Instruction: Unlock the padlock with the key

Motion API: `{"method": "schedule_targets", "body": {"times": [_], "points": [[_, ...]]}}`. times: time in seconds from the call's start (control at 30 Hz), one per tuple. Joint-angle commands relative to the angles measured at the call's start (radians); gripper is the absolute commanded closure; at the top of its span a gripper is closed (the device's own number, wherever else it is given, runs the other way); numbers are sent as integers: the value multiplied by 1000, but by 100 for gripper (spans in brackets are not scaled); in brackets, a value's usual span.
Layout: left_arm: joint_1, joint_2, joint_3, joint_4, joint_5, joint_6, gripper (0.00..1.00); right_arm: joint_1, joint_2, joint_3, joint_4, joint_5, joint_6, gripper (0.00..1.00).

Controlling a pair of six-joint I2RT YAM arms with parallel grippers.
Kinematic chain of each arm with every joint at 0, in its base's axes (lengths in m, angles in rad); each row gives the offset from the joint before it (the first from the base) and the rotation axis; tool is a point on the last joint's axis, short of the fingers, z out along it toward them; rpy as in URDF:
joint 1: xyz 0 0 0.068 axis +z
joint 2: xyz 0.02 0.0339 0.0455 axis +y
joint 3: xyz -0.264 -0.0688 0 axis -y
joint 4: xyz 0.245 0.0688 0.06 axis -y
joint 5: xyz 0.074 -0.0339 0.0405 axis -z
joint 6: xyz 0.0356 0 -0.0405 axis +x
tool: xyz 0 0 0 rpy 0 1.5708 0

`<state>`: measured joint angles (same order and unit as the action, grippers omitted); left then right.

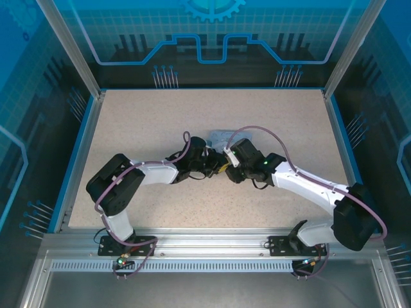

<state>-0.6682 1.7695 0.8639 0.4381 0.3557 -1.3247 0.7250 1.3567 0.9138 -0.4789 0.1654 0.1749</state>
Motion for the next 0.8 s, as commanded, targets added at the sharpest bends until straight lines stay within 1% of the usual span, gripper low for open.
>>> {"method": "schedule_targets", "body": {"times": [0.0, 0.4, 0.53, 0.77], "points": [[5, -51, 43, -40, 46, 18, 100, 6, 28, -9, 33, 34, -25, 71], [5, -66, 65, -81, 55, 26, 100, 5, 105, 15, 62, 61, -37, 72], [3, -64, 72, -87, 57, 31, 100, -2, 116, 25, 74, 66, -27, 75], [3, -56, 66, -77, 63, 28, 100, -13, 125, 48, 83, 68, -16, 77]]}}
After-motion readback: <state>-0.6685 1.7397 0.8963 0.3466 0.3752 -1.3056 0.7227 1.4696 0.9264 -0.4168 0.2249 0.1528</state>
